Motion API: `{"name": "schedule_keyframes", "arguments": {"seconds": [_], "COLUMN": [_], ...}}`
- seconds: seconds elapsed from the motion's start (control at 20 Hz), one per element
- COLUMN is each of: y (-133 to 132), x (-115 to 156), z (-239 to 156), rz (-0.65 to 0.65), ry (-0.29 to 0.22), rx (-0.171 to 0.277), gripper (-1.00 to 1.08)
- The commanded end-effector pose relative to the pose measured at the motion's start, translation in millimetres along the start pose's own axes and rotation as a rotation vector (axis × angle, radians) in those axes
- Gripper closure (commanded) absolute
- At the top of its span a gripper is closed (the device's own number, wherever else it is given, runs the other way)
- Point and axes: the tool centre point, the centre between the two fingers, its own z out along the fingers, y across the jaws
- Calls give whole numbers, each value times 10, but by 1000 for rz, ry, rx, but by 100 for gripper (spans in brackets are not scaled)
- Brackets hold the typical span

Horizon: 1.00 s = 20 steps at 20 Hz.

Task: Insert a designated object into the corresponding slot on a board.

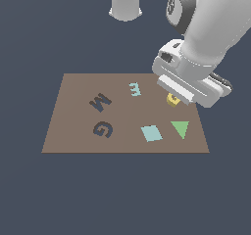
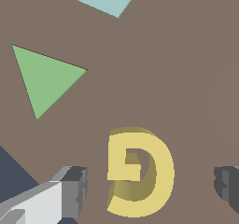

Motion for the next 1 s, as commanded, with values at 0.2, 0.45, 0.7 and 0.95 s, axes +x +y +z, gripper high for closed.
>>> {"name": "schedule_keyframes", "arguments": {"seconds": [0.2,0.45,0.7,0.95], "y": [-63,-57,-55,-52], "x": [-29,-19,-18,-18], "z": [56,46,61,207], "rz": [38,32,32,30], "ry": [0,0,0,0], "rx": [0,0,0,0], "gripper": [-92,-92,-92,-92]}}
